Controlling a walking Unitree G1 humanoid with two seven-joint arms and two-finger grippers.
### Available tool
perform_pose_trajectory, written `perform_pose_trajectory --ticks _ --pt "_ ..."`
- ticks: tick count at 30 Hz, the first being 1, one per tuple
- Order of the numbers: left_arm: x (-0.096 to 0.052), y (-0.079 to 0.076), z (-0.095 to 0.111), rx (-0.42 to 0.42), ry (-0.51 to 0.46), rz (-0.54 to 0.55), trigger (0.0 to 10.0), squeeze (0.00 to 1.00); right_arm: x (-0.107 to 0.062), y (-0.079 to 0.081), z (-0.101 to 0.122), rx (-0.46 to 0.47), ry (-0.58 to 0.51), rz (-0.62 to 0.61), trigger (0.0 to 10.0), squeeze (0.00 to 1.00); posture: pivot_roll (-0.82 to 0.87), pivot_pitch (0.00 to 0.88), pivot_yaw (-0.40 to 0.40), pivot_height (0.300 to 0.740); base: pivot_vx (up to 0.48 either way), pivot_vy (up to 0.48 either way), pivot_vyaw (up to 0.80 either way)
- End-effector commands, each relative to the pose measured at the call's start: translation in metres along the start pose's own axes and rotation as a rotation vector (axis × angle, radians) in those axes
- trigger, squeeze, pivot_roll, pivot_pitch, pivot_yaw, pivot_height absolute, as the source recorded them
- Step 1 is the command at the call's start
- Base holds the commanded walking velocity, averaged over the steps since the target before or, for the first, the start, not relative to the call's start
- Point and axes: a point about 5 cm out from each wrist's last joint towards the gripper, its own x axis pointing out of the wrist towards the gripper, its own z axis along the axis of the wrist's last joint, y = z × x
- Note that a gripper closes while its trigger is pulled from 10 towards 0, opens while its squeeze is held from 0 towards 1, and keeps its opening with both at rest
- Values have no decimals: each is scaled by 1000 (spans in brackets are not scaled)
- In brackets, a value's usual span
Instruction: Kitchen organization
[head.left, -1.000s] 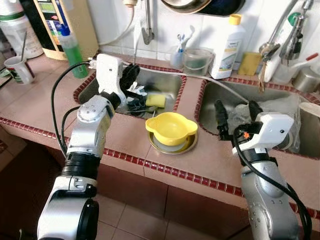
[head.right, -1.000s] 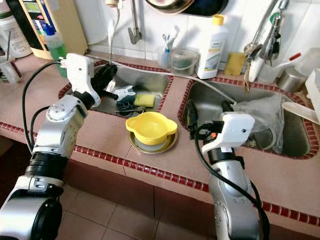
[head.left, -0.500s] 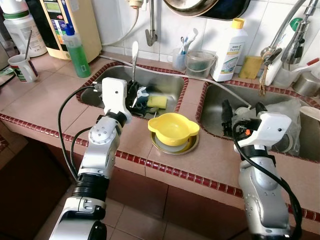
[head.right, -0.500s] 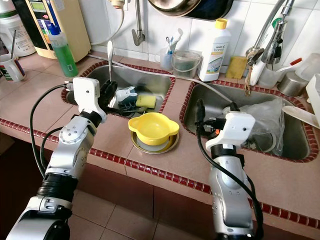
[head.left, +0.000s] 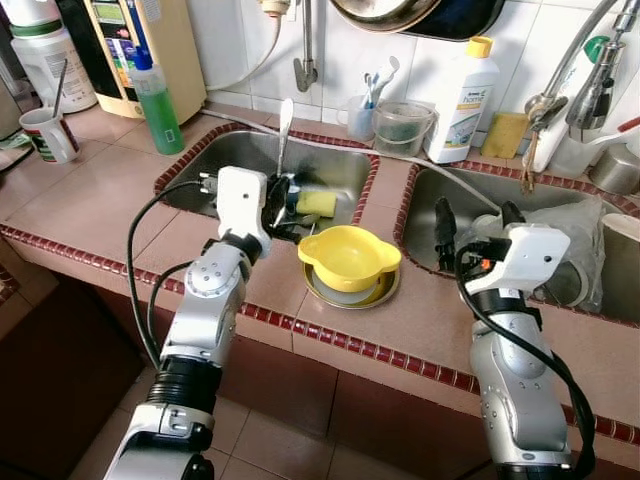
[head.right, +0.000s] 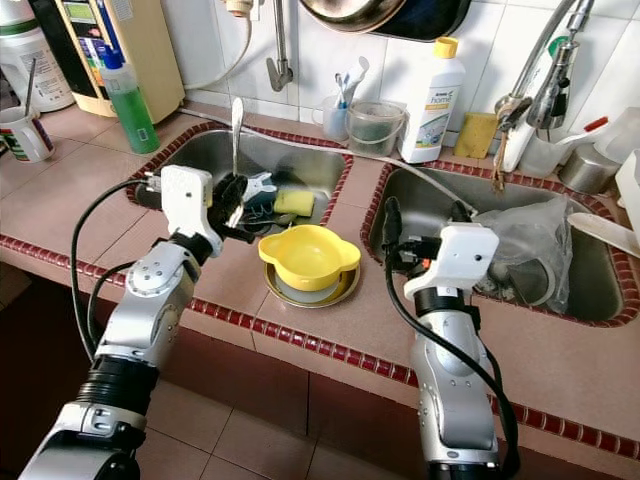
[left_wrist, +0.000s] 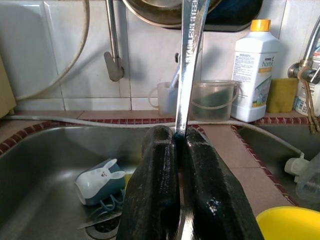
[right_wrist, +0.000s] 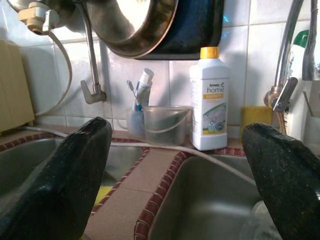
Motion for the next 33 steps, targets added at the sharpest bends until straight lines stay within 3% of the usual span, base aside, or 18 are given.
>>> perform_pose_trajectory --ticks 1,33 --pt "-1 -2 3 0 -9 -17 10000 0 2 4 1 -3 -8 15 10000 0 7 0 7 740 0 240 0" --pt "-3 -8 2 16 17 -58 10000 0 -1 6 -2 -5 -4 31 10000 0 -3 0 14 740 0 324 0"
